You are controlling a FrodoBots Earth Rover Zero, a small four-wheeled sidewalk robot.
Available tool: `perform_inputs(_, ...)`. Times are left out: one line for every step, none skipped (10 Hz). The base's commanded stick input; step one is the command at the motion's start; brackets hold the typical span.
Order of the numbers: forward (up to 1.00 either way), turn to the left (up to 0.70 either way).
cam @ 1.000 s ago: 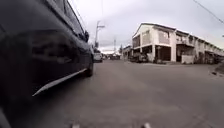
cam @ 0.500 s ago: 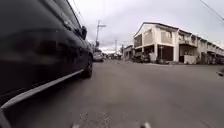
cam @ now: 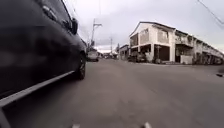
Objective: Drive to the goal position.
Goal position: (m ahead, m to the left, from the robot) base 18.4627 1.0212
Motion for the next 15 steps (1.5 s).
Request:
perform_inputs(0.70,0.00)
perform_inputs(0.70,0.00)
perform_inputs(0.70,0.00)
perform_inputs(0.70,0.00)
perform_inputs(0.70,0.00)
perform_inputs(0.70,0.00)
perform_inputs(0.70,0.00)
perform_inputs(0.70,0.00)
perform_inputs(0.70,0.00)
perform_inputs(0.70,0.00)
perform_inputs(0.70,0.00)
perform_inputs(0.70,0.00)
perform_inputs(0.70,0.00)
perform_inputs(0.70,0.00)
perform_inputs(0.70,0.00)
